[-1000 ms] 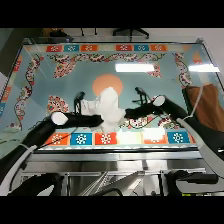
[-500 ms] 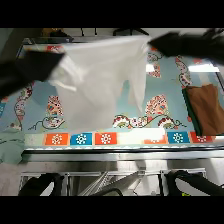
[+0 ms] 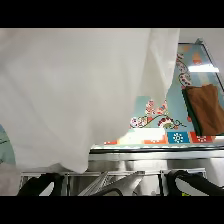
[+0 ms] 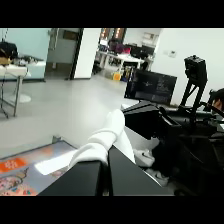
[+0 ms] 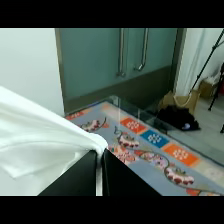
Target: Fold the shirts.
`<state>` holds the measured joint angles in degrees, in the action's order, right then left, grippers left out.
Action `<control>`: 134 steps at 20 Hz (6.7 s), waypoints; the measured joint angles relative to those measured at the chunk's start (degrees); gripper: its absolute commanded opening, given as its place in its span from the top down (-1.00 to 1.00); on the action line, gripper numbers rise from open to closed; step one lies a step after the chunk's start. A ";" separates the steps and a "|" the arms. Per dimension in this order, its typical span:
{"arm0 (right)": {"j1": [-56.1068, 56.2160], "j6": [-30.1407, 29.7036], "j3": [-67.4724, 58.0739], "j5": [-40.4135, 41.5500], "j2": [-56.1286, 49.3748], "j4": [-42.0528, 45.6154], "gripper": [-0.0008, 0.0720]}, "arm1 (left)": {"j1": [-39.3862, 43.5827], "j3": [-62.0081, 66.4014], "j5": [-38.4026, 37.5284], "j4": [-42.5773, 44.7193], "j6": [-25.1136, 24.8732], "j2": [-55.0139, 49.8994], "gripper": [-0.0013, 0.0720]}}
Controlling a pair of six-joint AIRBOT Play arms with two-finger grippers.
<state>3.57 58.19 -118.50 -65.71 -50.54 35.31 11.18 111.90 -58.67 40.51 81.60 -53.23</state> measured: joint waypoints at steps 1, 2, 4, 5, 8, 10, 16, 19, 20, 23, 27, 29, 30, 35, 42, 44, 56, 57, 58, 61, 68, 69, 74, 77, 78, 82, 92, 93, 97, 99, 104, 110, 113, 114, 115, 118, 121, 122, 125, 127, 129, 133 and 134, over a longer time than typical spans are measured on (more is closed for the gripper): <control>0.00 -0.11 1.70 -0.04 -1.62 -0.09 0.92 | 0.00 0.07 -0.57 0.15 -0.04 -3.28 0.93; 0.02 -0.28 3.87 -0.11 -3.58 -0.52 0.92 | 0.00 -0.44 -0.83 0.42 -0.46 -6.67 0.93; 0.04 -0.85 8.41 -0.13 -8.50 -0.72 0.92 | 0.00 -2.82 -0.61 0.79 -2.89 -14.67 0.93; 0.04 -0.87 10.73 0.26 -11.61 -0.63 0.92 | 0.00 -4.17 0.44 0.79 -4.37 -18.84 0.93; 0.04 -1.07 15.54 3.34 -21.90 1.42 0.92 | -0.44 -5.92 4.44 0.63 -8.74 -33.79 0.92; 0.02 -0.79 17.11 6.12 -29.46 4.28 0.92 | -1.36 -3.50 5.60 0.28 -10.27 -43.89 0.91; -1.99 1.36 18.29 14.47 -42.56 8.76 0.92 | -7.82 5.16 0.81 -3.30 -10.03 -59.52 -0.92; -4.92 1.73 17.62 15.28 -44.02 9.35 0.92 | -13.03 5.33 -8.17 -3.93 -6.75 -58.64 -0.92; -6.08 1.75 17.44 14.97 -44.26 9.55 0.92 | -14.67 3.69 -11.93 -3.72 -5.42 -57.33 -0.92; -10.12 1.86 17.22 12.55 -44.54 9.94 0.92 | -17.92 -6.36 -21.46 1.31 -2.01 -51.12 -0.92; -16.98 4.96 17.11 6.64 -43.93 12.48 0.92 | -19.47 -26.88 -23.34 12.31 0.22 -39.41 -0.92; -19.82 5.73 17.11 3.37 -43.85 13.35 0.92 | -19.78 -37.29 -20.55 16.52 1.25 -33.94 -0.92; -20.76 5.95 17.11 2.08 -43.76 13.49 0.92 | -19.80 -42.42 -18.53 17.62 1.84 -31.69 -0.91; -21.88 6.56 17.11 -0.83 -43.69 13.81 0.92 | -16.81 -59.47 -5.40 13.42 0.87 -28.06 -0.92; -21.51 6.73 17.11 -3.34 -43.63 14.05 0.92 | -11.54 -56.43 6.78 6.51 -2.47 -36.70 0.93; -21.81 7.21 17.14 -5.35 -43.43 15.54 0.92 | -12.22 -49.90 7.39 5.84 -2.64 -39.69 0.93; -19.43 13.38 44.87 -8.48 -24.39 22.34 0.91 | -16.96 -4.11 1.81 5.03 -2.91 -59.84 -0.95; -19.28 13.44 46.66 -6.64 -23.23 22.36 0.90 | -17.09 -1.62 0.02 4.98 -2.97 -61.24 -0.91; -19.17 13.66 47.76 -5.22 -22.47 22.36 0.73 | -17.29 0.39 -1.81 4.83 -2.95 -62.18 -0.91; -19.52 13.84 48.74 -2.64 -20.94 22.56 -0.47 | -19.10 3.87 -8.09 4.83 -2.75 -62.49 -0.91; -24.46 15.37 51.54 -4.48 -12.79 22.34 -0.67 | -28.48 -9.29 -22.95 15.19 -2.99 -53.24 -0.91; -24.28 15.63 53.57 -4.68 -11.89 21.88 -0.94 | -29.31 -12.66 -23.78 16.48 -3.50 -52.06 -0.91; -19.26 16.22 62.10 -1.22 -11.65 18.43 -0.94 | -29.68 -27.50 -24.83 19.71 -6.12 -49.40 -0.91; -15.72 16.85 63.78 0.98 -13.94 17.55 -0.94 | -27.82 -33.14 -23.30 20.22 -7.21 -49.00 -0.91; -14.80 16.92 64.06 1.49 -14.86 17.38 -0.94 | -27.08 -34.45 -23.19 20.13 -7.43 -48.87 -0.91; -12.44 17.20 64.46 2.47 -17.81 14.64 -0.88 | -23.43 -39.39 -23.76 19.50 -7.96 -48.57 -0.51; -13.84 7.15 53.64 -5.86 -14.58 -3.52 0.91 | -19.69 -31.04 -28.37 12.52 -8.20 -42.86 0.93; -15.43 6.29 48.76 -7.89 -13.33 -7.93 0.91 | -19.74 -27.04 -30.05 9.27 -8.15 -40.02 0.93; -23.39 4.24 25.99 -13.79 -9.16 -25.40 0.91 | -20.65 -7.10 -30.01 -7.08 -7.89 -26.40 0.93; -27.52 3.78 14.64 -14.45 -7.15 -31.08 0.91 | -22.51 3.23 -24.44 -12.24 -7.69 -18.43 0.93; -34.56 1.92 0.70 -10.10 -0.85 -34.95 0.91 | -35.17 3.06 -7.93 -12.48 -7.76 3.58 0.93; -34.07 -2.78 4.63 -8.52 0.42 -33.38 0.91 | -50.53 -15.43 -5.92 -20.87 -14.99 12.17 0.93; -23.50 -6.49 16.35 -5.22 -2.64 -28.28 0.91 | -46.77 -23.10 -8.35 -25.22 -19.52 6.10 0.93; -19.17 -7.61 20.63 -2.38 -4.17 -25.22 0.91 | -43.23 -25.55 -7.76 -24.26 -21.00 3.17 0.93; -14.88 -8.68 24.92 1.66 -6.14 -22.05 0.91 | -39.36 -27.69 -6.78 -22.12 -22.10 0.17 0.93; -6.27 -10.82 33.68 14.23 -15.34 -14.60 0.91 | -27.52 -31.52 1.27 -11.54 -24.09 -13.09 0.93; -2.58 -13.92 36.76 23.78 -27.15 -14.19 0.91 | -21.77 -27.54 6.43 -4.48 -24.70 -30.47 0.93; -1.97 -16.17 36.92 26.32 -31.01 -15.96 0.91 | -21.05 -24.44 6.93 -2.82 -24.50 -36.61 0.93; -1.03 -24.96 35.17 30.95 -40.22 -25.27 0.59 | -20.17 -10.99 4.28 -0.44 -22.32 -53.00 0.92; -0.94 -30.08 32.87 32.13 -43.47 -30.03 0.09 | -19.98 -2.25 1.57 0.48 -20.87 -60.26 -0.47; -1.73 -33.11 30.56 32.33 -44.41 -32.68 0.09 | -19.96 3.04 -0.22 0.87 -19.04 -63.60 -0.92; -7.67 -29.70 28.46 24.98 -40.54 -28.98 0.09 | -22.49 3.08 -3.82 1.51 -16.85 -60.92 -0.92; -10.27 -25.99 28.24 22.18 -38.77 -25.22 0.09 | -23.98 2.29 -5.90 1.73 -16.04 -59.25 -0.92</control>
<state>-6.70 32.21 -90.26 -43.53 -89.32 10.09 -12.80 114.19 -64.58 42.24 65.56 -112.49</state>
